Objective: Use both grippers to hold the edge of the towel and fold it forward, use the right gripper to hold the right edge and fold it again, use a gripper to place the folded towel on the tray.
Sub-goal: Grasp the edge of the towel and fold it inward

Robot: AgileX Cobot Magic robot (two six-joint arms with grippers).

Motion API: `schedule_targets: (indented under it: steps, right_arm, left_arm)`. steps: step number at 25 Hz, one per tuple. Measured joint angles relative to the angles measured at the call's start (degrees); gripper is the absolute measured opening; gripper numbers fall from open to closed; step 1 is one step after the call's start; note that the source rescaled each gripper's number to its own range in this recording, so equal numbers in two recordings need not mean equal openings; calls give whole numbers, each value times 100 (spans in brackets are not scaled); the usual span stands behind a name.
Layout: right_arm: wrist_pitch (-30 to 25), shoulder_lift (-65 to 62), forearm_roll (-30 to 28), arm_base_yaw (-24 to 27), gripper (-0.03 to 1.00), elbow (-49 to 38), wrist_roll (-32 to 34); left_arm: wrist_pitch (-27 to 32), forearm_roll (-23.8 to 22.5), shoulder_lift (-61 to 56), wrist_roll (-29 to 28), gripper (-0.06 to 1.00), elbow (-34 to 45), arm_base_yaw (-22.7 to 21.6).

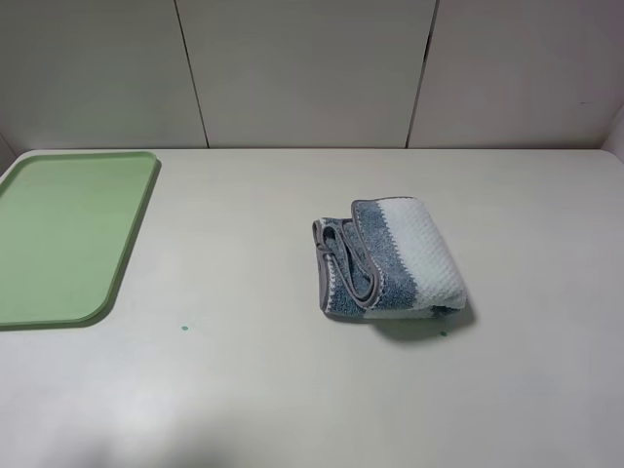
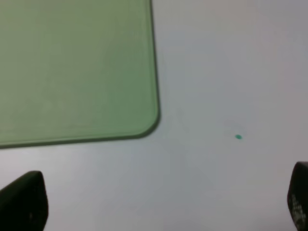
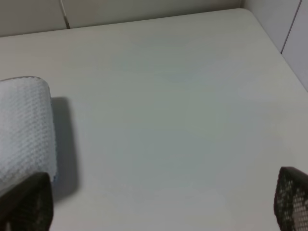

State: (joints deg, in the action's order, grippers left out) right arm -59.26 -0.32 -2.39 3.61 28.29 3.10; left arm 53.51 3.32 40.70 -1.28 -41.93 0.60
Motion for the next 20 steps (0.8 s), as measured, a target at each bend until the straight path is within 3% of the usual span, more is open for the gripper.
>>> schedule_targets:
  steps: [5,10,20]
  right_arm:
    - [0,0,0,0,100,0,0]
    - [0,0,0,0,100,0,0]
    - [0,0,0,0,100,0,0]
  left_arm:
    - [-395,308,885,160,100,-178,306]
    - [-989,344,1737,128,100,-380,1088]
    - [-1942,361,3390,-619,100,-910,2571]
